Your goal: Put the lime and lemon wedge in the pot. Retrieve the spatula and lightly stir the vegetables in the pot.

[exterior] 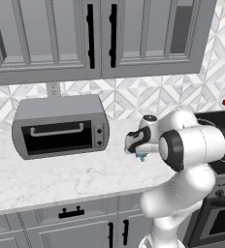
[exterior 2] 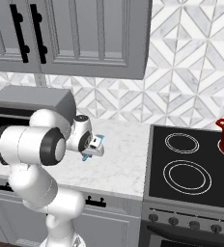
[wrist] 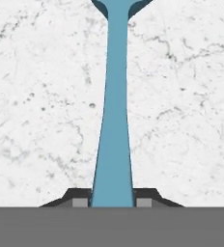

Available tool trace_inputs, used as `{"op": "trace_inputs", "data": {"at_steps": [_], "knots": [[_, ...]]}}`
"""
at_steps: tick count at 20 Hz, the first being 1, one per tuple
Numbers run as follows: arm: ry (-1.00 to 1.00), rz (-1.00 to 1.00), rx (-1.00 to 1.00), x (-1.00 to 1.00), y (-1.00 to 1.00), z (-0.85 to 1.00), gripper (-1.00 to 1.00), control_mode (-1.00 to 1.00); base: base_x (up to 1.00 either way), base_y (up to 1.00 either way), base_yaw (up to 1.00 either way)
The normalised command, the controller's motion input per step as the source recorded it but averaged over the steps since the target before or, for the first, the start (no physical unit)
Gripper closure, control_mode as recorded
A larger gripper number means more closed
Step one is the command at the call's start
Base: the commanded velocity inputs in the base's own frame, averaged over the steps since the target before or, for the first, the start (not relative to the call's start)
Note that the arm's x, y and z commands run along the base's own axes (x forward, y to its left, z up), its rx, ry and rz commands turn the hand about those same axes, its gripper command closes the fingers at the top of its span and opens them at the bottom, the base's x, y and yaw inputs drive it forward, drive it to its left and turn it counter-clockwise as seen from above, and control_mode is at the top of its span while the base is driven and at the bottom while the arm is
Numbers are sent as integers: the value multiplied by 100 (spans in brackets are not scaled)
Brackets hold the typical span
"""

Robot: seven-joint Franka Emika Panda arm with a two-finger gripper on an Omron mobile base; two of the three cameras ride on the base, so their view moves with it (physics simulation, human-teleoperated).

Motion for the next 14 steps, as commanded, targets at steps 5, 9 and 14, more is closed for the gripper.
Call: {"op": "trace_inputs", "data": {"at_steps": [5, 9, 14], "knots": [[-13, 7, 6, -65, -5, 99, 100, -100, 0, 0, 0], [-7, 8, 0, -83, 0, 100, 100, -100, 0, 0, 0], [-3, 6, 0, -84, 0, 100, 100, -100, 0, 0, 0]]}}
